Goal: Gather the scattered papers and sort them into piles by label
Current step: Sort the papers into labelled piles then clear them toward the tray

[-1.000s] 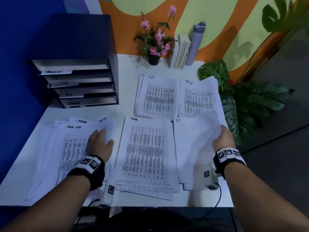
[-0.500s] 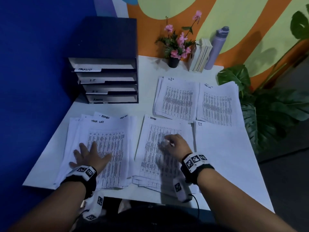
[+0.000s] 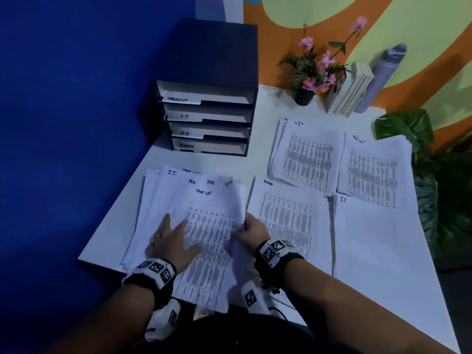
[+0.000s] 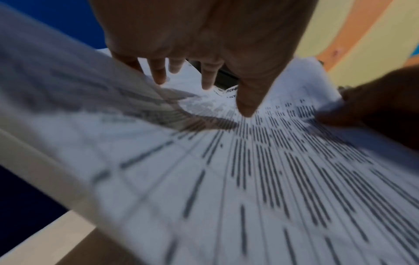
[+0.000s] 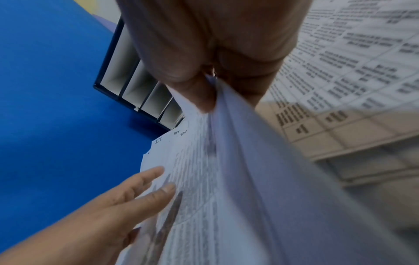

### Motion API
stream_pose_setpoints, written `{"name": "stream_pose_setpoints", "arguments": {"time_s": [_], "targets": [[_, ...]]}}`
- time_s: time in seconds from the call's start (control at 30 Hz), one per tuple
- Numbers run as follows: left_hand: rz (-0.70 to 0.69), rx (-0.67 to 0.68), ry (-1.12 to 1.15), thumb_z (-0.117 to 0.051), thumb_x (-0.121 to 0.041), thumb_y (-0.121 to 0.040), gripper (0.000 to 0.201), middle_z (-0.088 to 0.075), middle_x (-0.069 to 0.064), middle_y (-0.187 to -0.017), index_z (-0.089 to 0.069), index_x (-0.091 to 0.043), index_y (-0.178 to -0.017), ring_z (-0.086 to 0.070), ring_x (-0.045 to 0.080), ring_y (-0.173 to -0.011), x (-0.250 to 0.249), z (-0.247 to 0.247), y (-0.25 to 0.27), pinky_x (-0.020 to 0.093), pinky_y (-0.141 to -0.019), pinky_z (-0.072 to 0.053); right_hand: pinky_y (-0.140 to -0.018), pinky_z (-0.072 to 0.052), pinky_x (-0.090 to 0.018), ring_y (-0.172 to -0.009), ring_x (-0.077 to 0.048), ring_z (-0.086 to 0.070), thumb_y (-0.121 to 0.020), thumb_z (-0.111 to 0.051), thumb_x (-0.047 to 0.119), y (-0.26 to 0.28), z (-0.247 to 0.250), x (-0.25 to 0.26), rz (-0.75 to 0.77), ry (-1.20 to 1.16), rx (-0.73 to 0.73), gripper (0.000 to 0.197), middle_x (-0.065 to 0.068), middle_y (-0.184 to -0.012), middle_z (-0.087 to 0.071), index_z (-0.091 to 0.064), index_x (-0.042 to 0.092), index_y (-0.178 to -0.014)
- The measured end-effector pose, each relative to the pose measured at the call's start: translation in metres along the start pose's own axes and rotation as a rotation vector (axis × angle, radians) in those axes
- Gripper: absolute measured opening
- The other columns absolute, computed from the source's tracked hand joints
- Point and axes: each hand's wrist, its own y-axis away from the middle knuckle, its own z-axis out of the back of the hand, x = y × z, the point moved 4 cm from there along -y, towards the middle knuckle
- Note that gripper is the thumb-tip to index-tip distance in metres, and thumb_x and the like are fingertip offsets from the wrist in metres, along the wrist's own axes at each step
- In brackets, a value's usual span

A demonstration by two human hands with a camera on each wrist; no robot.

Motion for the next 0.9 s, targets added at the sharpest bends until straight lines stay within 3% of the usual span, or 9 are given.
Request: {"name": "stream_pose_setpoints", "arguments": {"time_s": [0.13,0.23,0.3,0.4,0.47,0.5,0.67,0.8,0.9], "targets": [[0.069,-0.129,0.278,-0.057,-0.047,-0.083,0.068,-0.044,0.017,-0.142,-0.038,-0.015,-0.140,-0.044,0.035,-0.127,0.016,0.024,-0.019,0.048,-0.104,-0.040,-0.072,-0.060,-0.047,-0.081,-0.033,-0.067,-0.084,-0.053,0.007,-0.005,0.002,0.009,0.047,-0.105,-0.099,0.015,-0.012,-0.079,-0.064,-0.059,0.016,-0.094],[0.096,-0.189,0.496,-0.058,-0.028,-0.091,0.050,-0.055,0.013,-0.133,-0.045,-0.013,-0.137,-0.053,0.031,-0.119,0.020,0.042,-0.024,0.038,-0.101,-0.043,-0.074,-0.060,-0.049,-0.083,-0.031,-0.068,-0.083,-0.054,0.001,-0.007,0.007,0.015,0.061,-0.237,-0.152,0.038,-0.012,-0.085,-0.067,-0.058,0.025,-0.113],[0.112,-0.172,0.562,-0.059,-0.028,-0.092,0.040,-0.062,0.007,-0.117,-0.052,-0.013,-0.128,-0.059,0.027,-0.107,0.023,0.048,-0.027,0.034,-0.093,-0.046,-0.070,-0.059,-0.045,-0.077,-0.027,-0.065,-0.085,-0.051,0.000,-0.010,0.009,0.018,0.047,-0.269,-0.178,0.038,-0.010,-0.083,-0.065,-0.054,0.022,-0.117],[0.124,-0.076,0.521,-0.059,-0.034,-0.092,0.034,-0.064,0.006,-0.108,-0.059,-0.009,-0.116,-0.060,0.028,-0.104,0.030,0.051,-0.031,0.033,-0.090,-0.047,-0.065,-0.058,-0.039,-0.071,-0.023,-0.062,-0.088,-0.051,0.006,-0.015,0.010,0.019,0.029,-0.241,-0.168,0.020,-0.010,-0.081,-0.063,-0.055,0.017,-0.105],[0.118,-0.008,0.479,-0.058,-0.040,-0.092,0.048,-0.059,0.010,-0.128,-0.054,-0.008,-0.128,-0.055,0.029,-0.118,0.034,0.050,-0.033,0.038,-0.100,-0.044,-0.062,-0.056,-0.038,-0.070,-0.024,-0.060,-0.088,-0.053,0.012,-0.017,0.010,0.017,0.008,-0.169,-0.195,0.005,-0.010,-0.076,-0.059,-0.052,0.017,-0.087],[0.110,0.014,0.465,-0.056,-0.041,-0.093,0.053,-0.054,0.011,-0.136,-0.049,-0.008,-0.134,-0.051,0.028,-0.123,0.033,0.051,-0.032,0.039,-0.103,-0.041,-0.059,-0.054,-0.036,-0.067,-0.023,-0.056,-0.087,-0.055,0.011,-0.018,0.010,0.016,0.000,-0.140,-0.214,0.011,-0.008,-0.072,-0.054,-0.047,0.017,-0.081],[0.068,0.036,0.449,-0.049,-0.027,-0.099,0.046,-0.048,0.012,-0.141,-0.044,-0.002,-0.137,-0.047,0.028,-0.127,0.026,0.048,-0.030,0.032,-0.102,-0.036,-0.062,-0.057,-0.039,-0.072,-0.030,-0.064,-0.089,-0.053,0.012,-0.022,0.018,0.006,-0.018,-0.097,-0.296,0.003,-0.015,-0.080,-0.062,-0.052,0.009,-0.090],[0.084,-0.026,0.509,-0.051,-0.021,-0.097,0.031,-0.062,0.013,-0.122,-0.057,-0.004,-0.122,-0.056,0.024,-0.100,0.035,0.050,-0.037,0.029,-0.087,-0.043,-0.057,-0.049,-0.035,-0.063,-0.025,-0.053,-0.088,-0.052,0.010,-0.029,0.030,-0.005,-0.052,-0.075,-0.351,0.016,-0.013,-0.069,-0.052,-0.046,0.007,-0.073],[0.127,-0.116,0.567,-0.056,-0.018,-0.094,0.027,-0.065,0.014,-0.115,-0.060,-0.003,-0.117,-0.059,0.026,-0.098,0.037,0.056,-0.041,0.033,-0.086,-0.046,-0.060,-0.058,-0.045,-0.065,-0.027,-0.059,-0.085,-0.054,0.011,-0.030,0.034,-0.015,-0.082,-0.174,-0.357,0.018,-0.028,-0.075,-0.059,-0.053,-0.006,-0.088]]}}
